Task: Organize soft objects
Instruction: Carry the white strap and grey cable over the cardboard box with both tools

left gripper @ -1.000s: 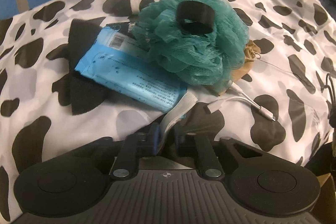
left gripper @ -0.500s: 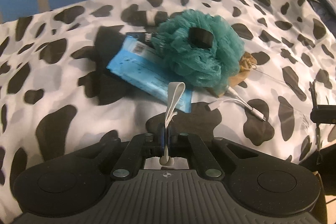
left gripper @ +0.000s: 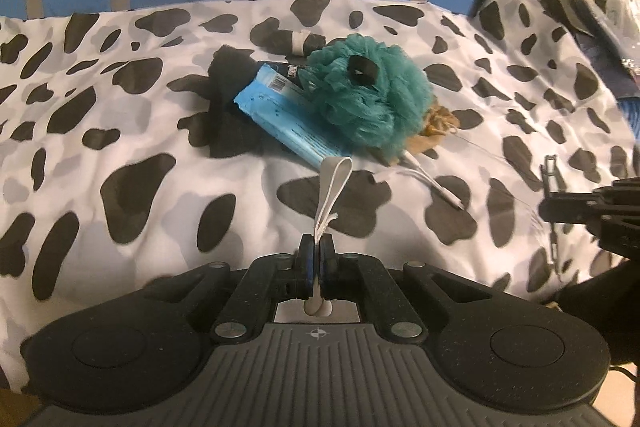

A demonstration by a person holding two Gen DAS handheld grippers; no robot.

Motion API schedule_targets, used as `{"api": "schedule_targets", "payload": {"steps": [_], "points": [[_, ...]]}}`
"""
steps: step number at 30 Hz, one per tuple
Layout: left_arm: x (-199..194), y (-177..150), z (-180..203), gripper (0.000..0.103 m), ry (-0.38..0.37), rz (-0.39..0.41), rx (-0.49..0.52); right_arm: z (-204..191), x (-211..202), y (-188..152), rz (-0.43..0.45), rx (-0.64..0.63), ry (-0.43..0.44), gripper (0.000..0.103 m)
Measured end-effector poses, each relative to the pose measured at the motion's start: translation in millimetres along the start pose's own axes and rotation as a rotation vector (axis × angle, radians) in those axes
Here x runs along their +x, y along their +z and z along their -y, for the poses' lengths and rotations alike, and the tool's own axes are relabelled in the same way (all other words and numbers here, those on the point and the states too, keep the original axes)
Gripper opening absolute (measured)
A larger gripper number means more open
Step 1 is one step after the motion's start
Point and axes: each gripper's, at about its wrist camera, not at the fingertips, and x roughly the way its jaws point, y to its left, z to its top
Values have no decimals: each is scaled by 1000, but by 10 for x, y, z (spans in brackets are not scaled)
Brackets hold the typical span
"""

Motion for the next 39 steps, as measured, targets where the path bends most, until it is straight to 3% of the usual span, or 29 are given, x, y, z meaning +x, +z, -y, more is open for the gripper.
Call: {"api": "schedule_targets", "payload": {"steps": [10,24,30,36,39], "points": [[-271,-283,115,3,-37,-12,-35,-167,-165,-206,-23,-31,28,5],[-437,-638,279,3,-55,-100,-55,-464,-356,-576,-126,-79,117,5],[-436,-780,332,3,-56,-168,-58,-587,-374,-748,-226,-75,172,5],[-325,-903,393,3,-19,-276,-31,-710,-307,-917,-337,-91,179,5],[-323,-924,415,3,-23,-287,-21,-738,-275,-945,-366,-101,168,5]]}}
